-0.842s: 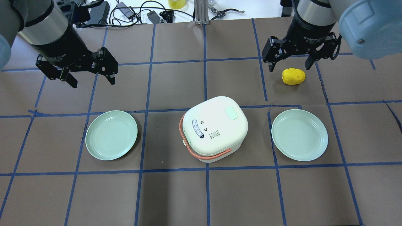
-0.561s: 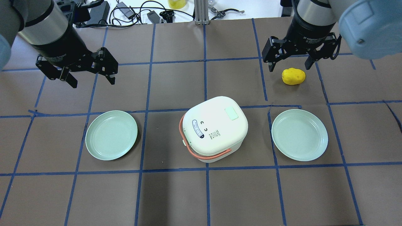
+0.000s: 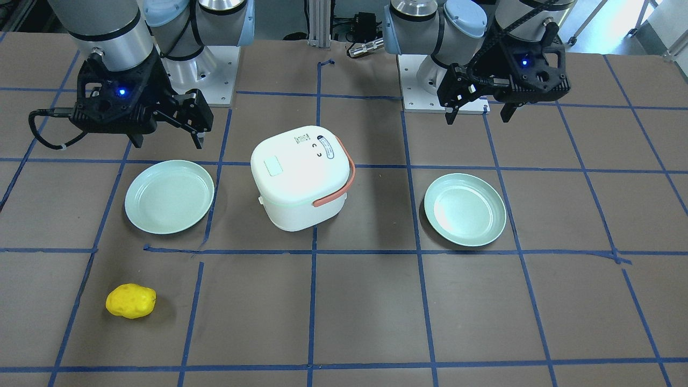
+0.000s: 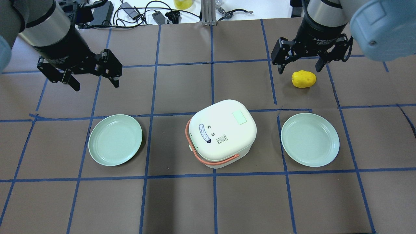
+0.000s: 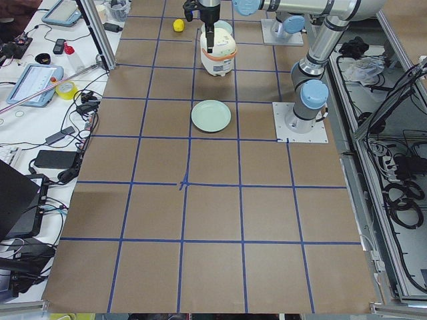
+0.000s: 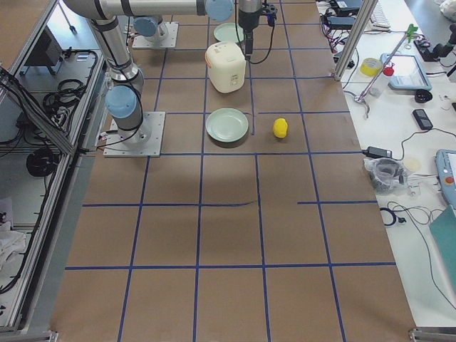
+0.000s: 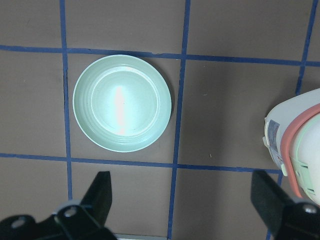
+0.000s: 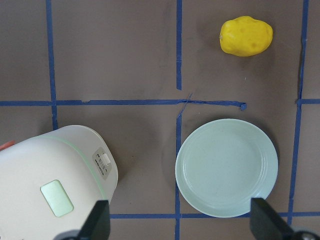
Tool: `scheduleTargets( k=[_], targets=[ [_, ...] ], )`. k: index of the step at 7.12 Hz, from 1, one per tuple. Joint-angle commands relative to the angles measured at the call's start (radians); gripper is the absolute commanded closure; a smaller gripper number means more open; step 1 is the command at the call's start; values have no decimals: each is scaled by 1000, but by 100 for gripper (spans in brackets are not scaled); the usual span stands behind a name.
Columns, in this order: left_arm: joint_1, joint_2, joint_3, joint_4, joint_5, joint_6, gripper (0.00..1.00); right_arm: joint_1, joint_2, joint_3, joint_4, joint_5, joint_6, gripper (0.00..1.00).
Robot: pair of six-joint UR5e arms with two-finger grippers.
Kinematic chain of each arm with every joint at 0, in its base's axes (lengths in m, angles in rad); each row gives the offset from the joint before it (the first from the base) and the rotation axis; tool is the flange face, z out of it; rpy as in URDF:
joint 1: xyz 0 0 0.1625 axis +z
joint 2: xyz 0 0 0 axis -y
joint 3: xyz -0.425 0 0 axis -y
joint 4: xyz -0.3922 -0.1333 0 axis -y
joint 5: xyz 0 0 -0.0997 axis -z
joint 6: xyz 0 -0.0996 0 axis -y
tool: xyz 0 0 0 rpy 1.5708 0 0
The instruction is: Press rice cooker button
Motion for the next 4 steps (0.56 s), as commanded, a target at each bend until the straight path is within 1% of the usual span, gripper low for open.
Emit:
scheduleTargets(
  k=[1, 2, 4],
  targets=[
    [0, 0, 0, 0, 0, 0, 0, 1, -6, -2, 2, 1, 0, 0],
    [0, 0, 0, 0, 0, 0, 0, 1, -3, 0, 5, -10, 0, 0],
    [0, 0, 0, 0, 0, 0, 0, 3, -4, 2, 9, -2, 0, 0]
  ],
)
